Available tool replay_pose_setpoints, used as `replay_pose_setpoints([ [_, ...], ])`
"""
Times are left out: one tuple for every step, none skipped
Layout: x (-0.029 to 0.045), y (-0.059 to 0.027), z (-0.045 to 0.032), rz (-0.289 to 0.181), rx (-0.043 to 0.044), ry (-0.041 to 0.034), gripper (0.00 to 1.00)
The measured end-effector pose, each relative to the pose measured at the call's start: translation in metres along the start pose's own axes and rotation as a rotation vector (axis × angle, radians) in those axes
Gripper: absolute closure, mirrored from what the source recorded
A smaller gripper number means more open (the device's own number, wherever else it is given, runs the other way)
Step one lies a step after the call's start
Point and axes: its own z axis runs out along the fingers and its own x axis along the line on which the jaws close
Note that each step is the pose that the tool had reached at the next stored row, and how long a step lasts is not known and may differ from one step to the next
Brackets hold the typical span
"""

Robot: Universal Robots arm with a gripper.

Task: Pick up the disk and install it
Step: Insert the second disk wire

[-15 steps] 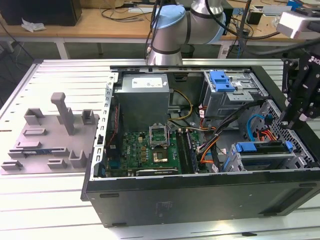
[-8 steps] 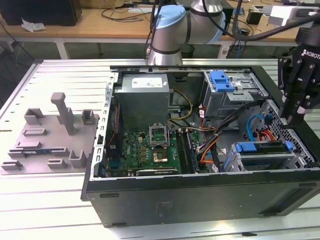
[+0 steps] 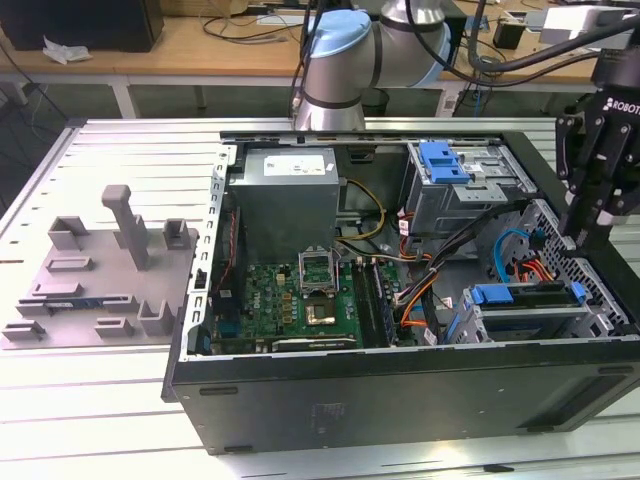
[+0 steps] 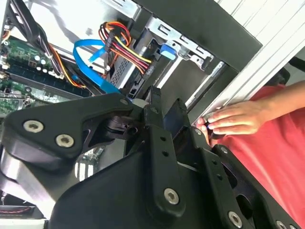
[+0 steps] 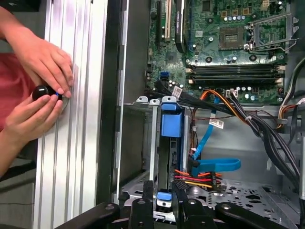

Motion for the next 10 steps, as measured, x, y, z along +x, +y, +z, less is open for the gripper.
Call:
replay_pose_setpoints([
  [-0.0018, -0.0004, -0.0003, 0.0, 0.0, 0.0004, 0.7],
  [-0.0049, -0.0006, -0.0006, 0.0, 0.0, 0.0005, 0.7],
  [-0.0073, -0.0007, -0.0009, 0.0, -0.0001, 0.0005, 0.7],
  [-0.0121, -0.0012, -0.0014, 0.0, -0.0001, 0.0006, 0.7],
  [-0.014, -0.0014, -0.0015, 0.0, -0.0001, 0.0007, 0.7],
  [-0.0155, -0.0016, -0.0011, 0.0, -0.0001, 0.0007, 0.7],
  [-0.0175, -0.0017, -0.0001, 0.0, -0.0001, 0.0006, 0.7],
  [-0.019, -0.0019, 0.0018, 0.0, -0.0001, 0.001, 0.7],
  [-0.0196, -0.002, 0.0033, 0.0, -0.0002, 0.0023, 0.7],
  [-0.0203, -0.0021, 0.0049, 0.0, -0.0002, 0.0043, 0.7],
])
